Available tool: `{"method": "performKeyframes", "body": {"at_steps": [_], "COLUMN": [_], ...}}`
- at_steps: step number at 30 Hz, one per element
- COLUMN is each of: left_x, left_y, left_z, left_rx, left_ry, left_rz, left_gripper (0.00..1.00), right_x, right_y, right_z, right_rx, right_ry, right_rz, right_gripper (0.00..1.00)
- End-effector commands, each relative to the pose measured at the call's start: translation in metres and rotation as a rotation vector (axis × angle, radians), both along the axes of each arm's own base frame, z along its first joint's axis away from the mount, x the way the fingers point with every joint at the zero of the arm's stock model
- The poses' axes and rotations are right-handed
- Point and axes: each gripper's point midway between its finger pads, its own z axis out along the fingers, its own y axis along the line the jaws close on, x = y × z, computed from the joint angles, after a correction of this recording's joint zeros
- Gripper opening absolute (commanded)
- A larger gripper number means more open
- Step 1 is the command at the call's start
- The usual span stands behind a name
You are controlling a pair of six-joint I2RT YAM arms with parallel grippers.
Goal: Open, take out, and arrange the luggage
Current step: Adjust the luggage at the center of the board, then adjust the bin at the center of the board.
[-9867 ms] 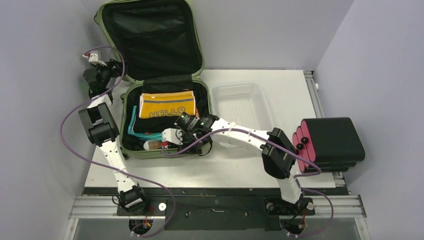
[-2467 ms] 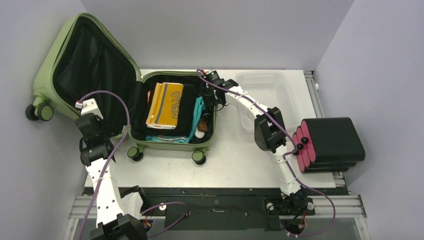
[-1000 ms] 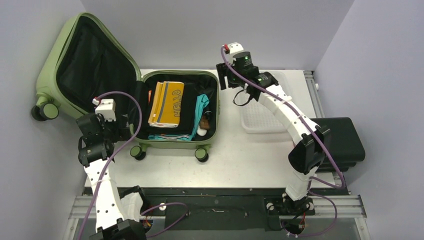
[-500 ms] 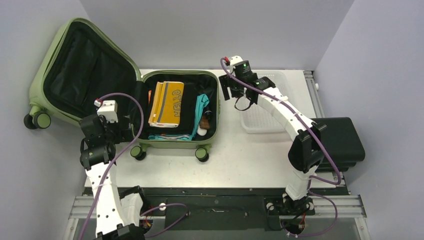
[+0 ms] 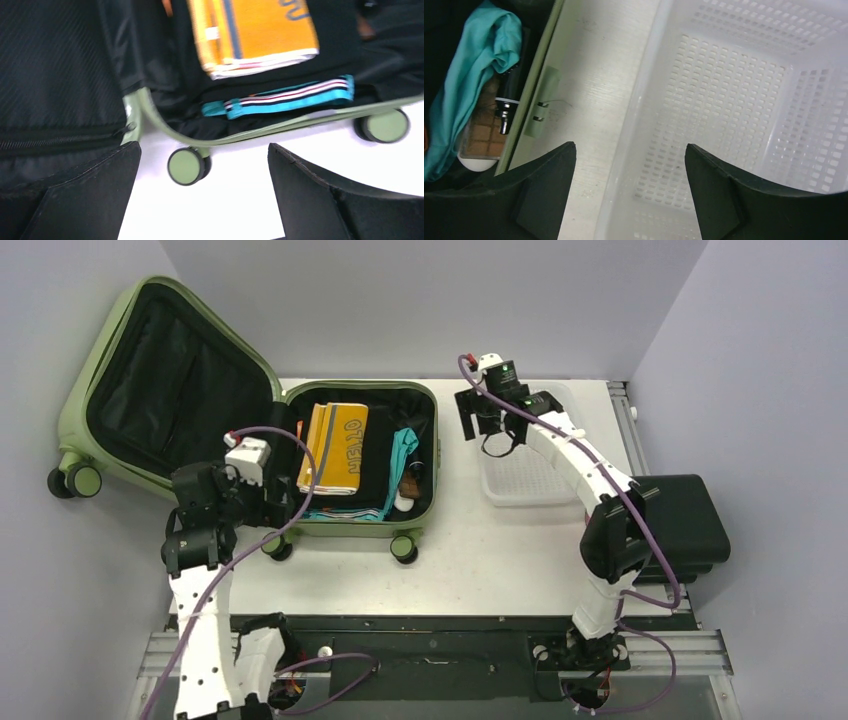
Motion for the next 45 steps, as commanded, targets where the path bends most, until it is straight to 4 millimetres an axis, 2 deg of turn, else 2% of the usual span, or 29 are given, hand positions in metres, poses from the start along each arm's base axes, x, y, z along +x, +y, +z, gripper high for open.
{"method": "performKeyframes", "body": {"at_steps": [1, 2, 3, 4, 5, 6, 9, 14, 16, 19, 21, 25, 28, 30, 37, 45], "left_x": [0.003, 0.004, 0.006, 0.007, 0.01, 0.013, 0.021, 0.032, 0.034, 0.033, 0.033, 0.029, 0.03, 0.034, 0.073, 0.107], "left_y": [-0.037, -0.047, -0.048, -0.057, -0.056, -0.068, -0.073, -0.091, -0.095, -0.097, -0.095, -0.091, -0.089, -0.086, -0.063, -0.062], "left_z": [0.026, 0.029, 0.025, 0.026, 0.022, 0.021, 0.02, 0.025, 0.023, 0.017, 0.017, 0.019, 0.021, 0.025, 0.038, 0.043], "left_rx": [0.016, 0.021, 0.031, 0.04, 0.055, 0.066, 0.121, 0.106, 0.086, 0.072, 0.079, 0.094, 0.102, 0.108, 0.147, 0.135], "left_ry": [-0.029, -0.029, -0.005, -0.003, 0.019, 0.032, 0.051, 0.029, 0.031, 0.04, 0.028, 0.006, -0.006, -0.017, -0.032, -0.075], "left_rz": [-0.206, -0.246, -0.246, -0.28, -0.276, -0.321, -0.348, -0.439, -0.444, -0.447, -0.438, -0.422, -0.408, -0.384, -0.195, -0.15], "left_gripper": [0.96, 0.96, 0.96, 0.96, 0.96, 0.96, 0.96, 0.96, 0.96, 0.96, 0.96, 0.96, 0.96, 0.96, 0.96, 0.96], "right_x": [0.008, 0.006, 0.005, 0.003, 0.001, 0.0, -0.003, -0.009, -0.014, -0.023, -0.031, -0.045, -0.062, -0.073, -0.114, -0.127], "right_y": [-0.03, -0.033, -0.039, -0.037, -0.043, -0.043, -0.053, -0.055, -0.05, -0.038, -0.037, -0.057, -0.073, -0.073, -0.039, -0.002], "right_z": [0.018, 0.012, 0.008, 0.005, -0.001, -0.004, -0.017, -0.034, -0.04, -0.052, -0.062, -0.072, -0.087, -0.092, -0.107, -0.109], "right_rx": [-0.003, -0.011, -0.023, -0.012, -0.022, -0.018, -0.014, 0.06, 0.103, 0.158, 0.139, -0.006, -0.094, -0.111, -0.143, -0.059], "right_ry": [-0.017, 0.007, 0.023, 0.041, 0.06, 0.071, 0.11, 0.18, 0.216, 0.278, 0.329, 0.378, 0.403, 0.416, 0.463, 0.485], "right_rz": [-0.063, -0.06, -0.064, -0.044, -0.038, -0.029, -0.037, -0.012, 0.016, 0.053, 0.074, 0.108, 0.127, 0.155, 0.327, 0.375], "right_gripper": [0.75, 0.75, 0.75, 0.74, 0.73, 0.72, 0.7, 0.63, 0.62, 0.61, 0.58, 0.45, 0.41, 0.39, 0.38, 0.38]}}
